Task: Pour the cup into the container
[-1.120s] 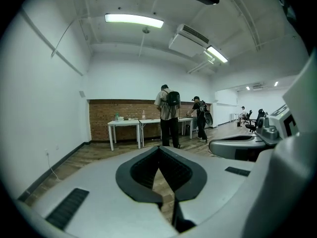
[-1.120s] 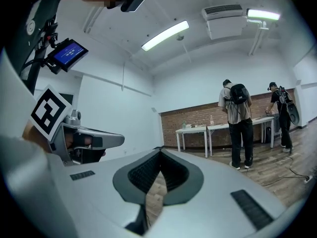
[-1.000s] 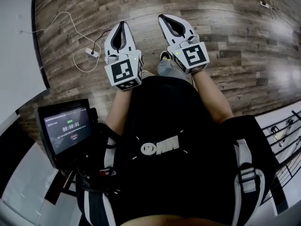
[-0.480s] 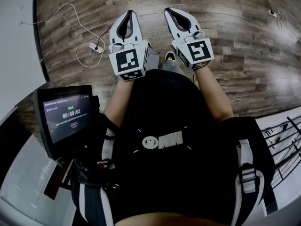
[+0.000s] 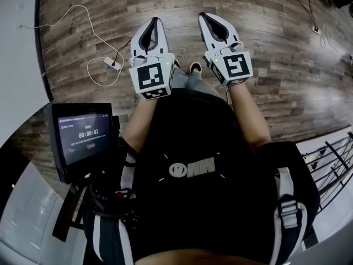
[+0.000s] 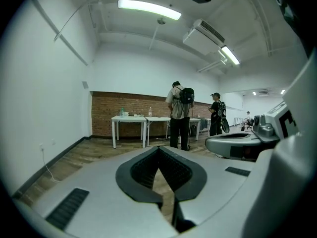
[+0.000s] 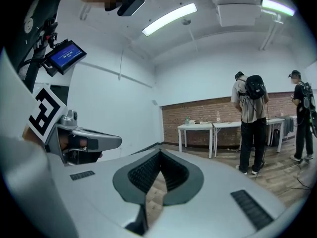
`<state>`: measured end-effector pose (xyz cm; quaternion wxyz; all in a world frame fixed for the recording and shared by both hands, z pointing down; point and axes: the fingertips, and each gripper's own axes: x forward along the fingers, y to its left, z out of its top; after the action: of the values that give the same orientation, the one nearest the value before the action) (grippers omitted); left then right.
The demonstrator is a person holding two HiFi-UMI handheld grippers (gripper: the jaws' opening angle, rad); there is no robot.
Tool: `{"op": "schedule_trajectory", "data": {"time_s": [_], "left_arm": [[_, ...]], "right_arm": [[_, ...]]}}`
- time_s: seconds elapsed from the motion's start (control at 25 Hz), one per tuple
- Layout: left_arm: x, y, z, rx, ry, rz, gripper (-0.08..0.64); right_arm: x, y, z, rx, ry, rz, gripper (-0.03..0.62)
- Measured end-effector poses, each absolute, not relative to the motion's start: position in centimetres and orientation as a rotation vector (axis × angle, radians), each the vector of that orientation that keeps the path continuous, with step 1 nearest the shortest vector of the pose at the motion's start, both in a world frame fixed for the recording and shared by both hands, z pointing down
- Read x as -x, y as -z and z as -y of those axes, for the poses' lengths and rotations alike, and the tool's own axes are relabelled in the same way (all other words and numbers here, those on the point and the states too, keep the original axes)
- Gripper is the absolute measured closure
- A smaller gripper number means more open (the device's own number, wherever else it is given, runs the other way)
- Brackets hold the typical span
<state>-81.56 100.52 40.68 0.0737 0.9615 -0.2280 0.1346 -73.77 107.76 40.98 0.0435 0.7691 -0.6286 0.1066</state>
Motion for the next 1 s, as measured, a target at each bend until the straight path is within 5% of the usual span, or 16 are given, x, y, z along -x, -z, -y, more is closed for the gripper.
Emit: {"op": "schedule_trajectory", "data": {"time_s": [0.32,0.56,1.0], "left_arm": [[80.7,-40.0,-98.6,-2.911,-0.376,0.673,0.566],[69.4,-40.8,-94.6,-2.918,-0.480,0.683,0.566],[67.7,-40.7,-90.7,-2.910,-0.453,0.715,0.566]], "right_arm": [[72.7,-40.6,-106.1,-2.374,-0.286,1.919,0.588],[60.9,-42.6,-102.5,-2.346,-0.327,1.923,0.588],[58.6,-41.9,-97.6,-2.366,-0.310,1.967,0.588]]}}
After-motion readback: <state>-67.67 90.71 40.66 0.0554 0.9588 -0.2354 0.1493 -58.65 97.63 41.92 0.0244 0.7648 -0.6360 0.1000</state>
